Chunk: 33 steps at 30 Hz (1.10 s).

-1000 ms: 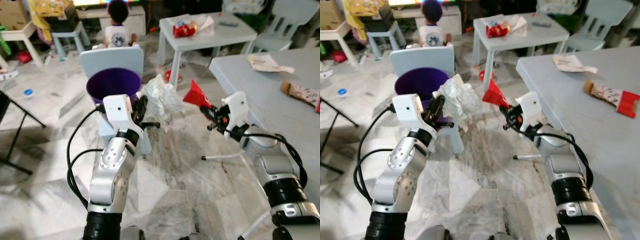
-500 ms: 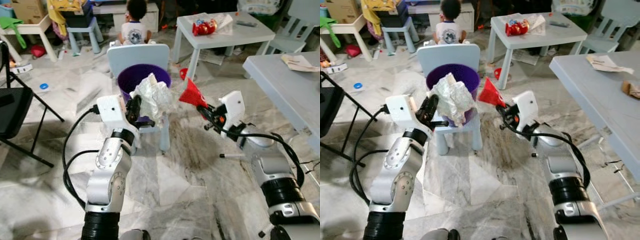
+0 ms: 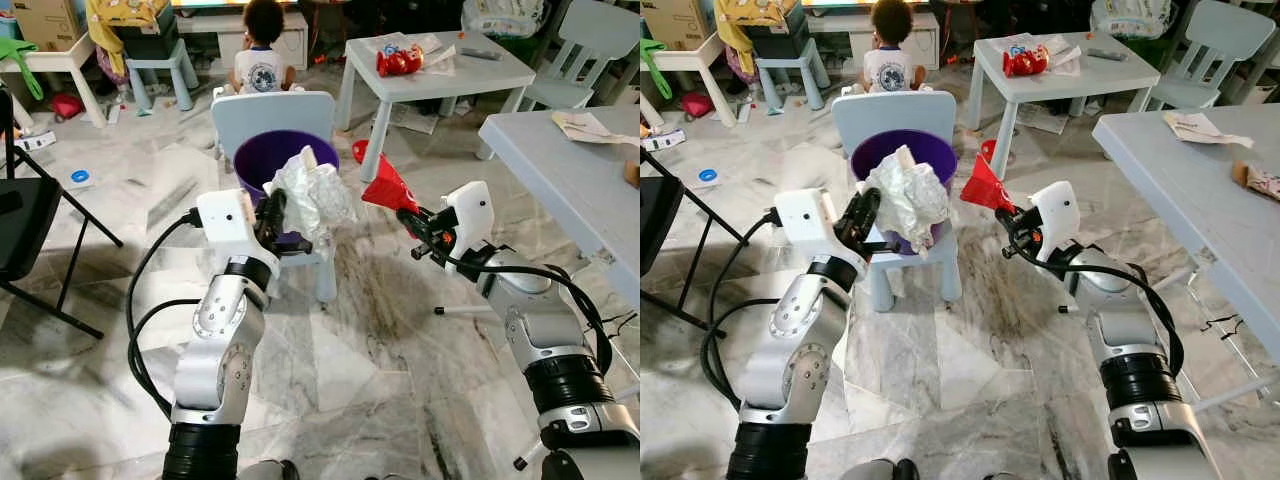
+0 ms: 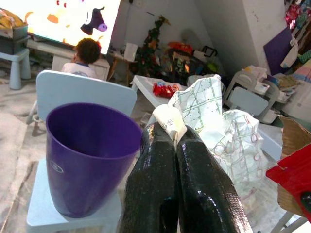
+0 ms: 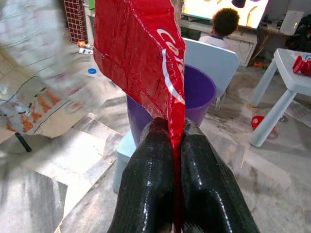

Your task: Picking trash to rubbish bin

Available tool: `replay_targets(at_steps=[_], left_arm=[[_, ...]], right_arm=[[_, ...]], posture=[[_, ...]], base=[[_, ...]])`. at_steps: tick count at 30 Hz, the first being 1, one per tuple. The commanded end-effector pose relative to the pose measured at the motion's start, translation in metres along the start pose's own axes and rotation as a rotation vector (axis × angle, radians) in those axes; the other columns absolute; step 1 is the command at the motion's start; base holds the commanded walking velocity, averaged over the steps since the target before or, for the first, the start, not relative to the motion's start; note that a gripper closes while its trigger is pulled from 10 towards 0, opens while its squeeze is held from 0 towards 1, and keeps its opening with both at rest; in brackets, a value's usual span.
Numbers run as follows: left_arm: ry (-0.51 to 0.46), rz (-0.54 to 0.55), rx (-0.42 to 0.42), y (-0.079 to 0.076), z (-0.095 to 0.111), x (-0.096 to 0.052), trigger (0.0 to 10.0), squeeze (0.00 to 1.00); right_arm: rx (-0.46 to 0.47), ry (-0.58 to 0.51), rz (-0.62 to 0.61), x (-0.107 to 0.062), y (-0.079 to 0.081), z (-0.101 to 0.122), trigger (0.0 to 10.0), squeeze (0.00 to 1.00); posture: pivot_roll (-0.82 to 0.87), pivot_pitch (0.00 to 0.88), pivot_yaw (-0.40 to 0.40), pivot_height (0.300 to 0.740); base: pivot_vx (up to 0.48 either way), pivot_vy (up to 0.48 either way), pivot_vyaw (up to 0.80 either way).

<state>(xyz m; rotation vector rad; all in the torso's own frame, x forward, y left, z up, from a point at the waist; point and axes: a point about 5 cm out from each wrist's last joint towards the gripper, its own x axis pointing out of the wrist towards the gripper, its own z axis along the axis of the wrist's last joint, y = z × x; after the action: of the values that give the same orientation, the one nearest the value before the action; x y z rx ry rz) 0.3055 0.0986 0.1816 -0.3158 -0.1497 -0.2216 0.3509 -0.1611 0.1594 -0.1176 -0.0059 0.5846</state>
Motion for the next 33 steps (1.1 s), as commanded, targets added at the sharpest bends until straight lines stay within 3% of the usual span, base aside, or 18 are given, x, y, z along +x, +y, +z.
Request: replay_targets(at_steps=[1, 33], left_arm=[[0.008, -0.002, -0.019, -0.0021, -0.002, 0.0013, 0.0, 0.0], [0.02, -0.006, -0.029, -0.0026, -0.0054, 0.0016, 0.0, 0.0]], right_arm=[[-0.014, -0.008, -0.006, -0.0014, -0.0034, 0.0033, 0.0, 0.0], [-0.022, -0.012, 0.001, -0.0014, -0.0027, 0.0033, 0.0, 0.0]], posture=[[0.03, 0.12, -0.06, 0.74], [0.03, 0.121, -0.06, 0.74]], base=[[0.364, 0.0, 0.0], [0.44, 0.0, 0.0]])
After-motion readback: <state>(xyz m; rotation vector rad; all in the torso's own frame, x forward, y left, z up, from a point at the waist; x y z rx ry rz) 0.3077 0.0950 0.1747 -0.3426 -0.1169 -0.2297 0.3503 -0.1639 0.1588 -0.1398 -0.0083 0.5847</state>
